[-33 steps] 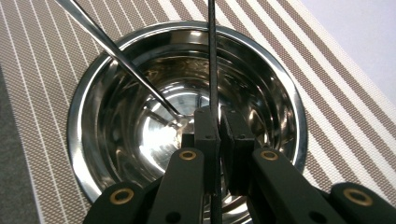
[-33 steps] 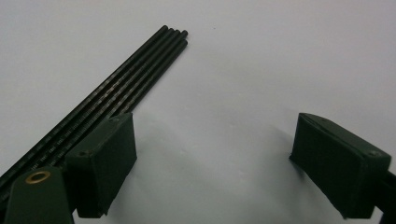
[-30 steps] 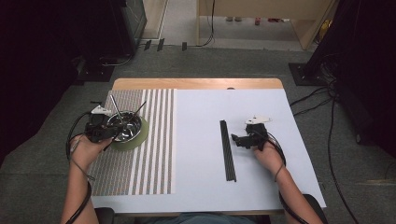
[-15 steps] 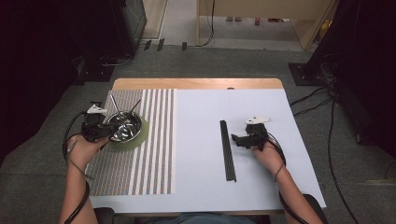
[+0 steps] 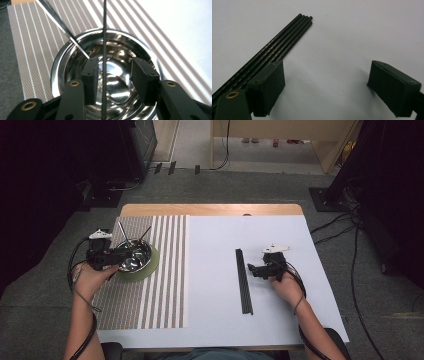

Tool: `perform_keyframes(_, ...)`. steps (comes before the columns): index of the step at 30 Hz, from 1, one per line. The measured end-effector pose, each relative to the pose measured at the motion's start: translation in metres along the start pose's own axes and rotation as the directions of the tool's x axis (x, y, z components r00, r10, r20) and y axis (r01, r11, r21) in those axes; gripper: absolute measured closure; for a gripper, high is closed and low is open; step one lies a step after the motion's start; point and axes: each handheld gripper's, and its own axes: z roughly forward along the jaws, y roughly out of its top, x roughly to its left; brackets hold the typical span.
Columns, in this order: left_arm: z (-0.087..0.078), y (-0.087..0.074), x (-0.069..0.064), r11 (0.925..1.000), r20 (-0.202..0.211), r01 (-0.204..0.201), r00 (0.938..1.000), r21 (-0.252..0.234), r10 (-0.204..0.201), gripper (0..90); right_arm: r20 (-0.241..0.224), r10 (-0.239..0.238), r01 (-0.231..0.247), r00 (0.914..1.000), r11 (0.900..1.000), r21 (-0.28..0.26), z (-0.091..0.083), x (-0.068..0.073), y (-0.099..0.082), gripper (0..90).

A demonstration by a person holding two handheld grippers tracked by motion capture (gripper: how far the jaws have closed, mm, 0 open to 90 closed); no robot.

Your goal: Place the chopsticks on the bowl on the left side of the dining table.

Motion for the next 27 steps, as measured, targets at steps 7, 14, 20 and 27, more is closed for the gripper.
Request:
perform_keyframes(7,-0.001,0.007,-0.012,0.9999,0.026,-0.004,0.9997,-0.011,0.004,46.0,0.0,-0.001,0.001,1.0,1.0,0.0,0.0,0.0,0.0,13.6)
perform_keyframes(14,0.002,0.015,-0.027,0.9995,0.045,-0.025,0.9987,-0.018,0.026,37.8,0.0,-0.002,0.002,1.0,1.0,0.0,0.0,0.0,0.0,13.6)
perform_keyframes(20,0.007,0.019,-0.04,0.9989,0.059,-0.04,0.9974,-0.025,0.041,36.1,0.0,-0.002,0.002,1.0,1.0,-0.001,0.0,0.0,0.0,13.6)
perform_keyframes(27,0.011,0.024,-0.055,0.9964,0.066,-0.079,0.9946,-0.03,0.081,34.7,0.0,-0.001,0.001,1.0,1.0,-0.001,0.0,0.0,0.0,13.6)
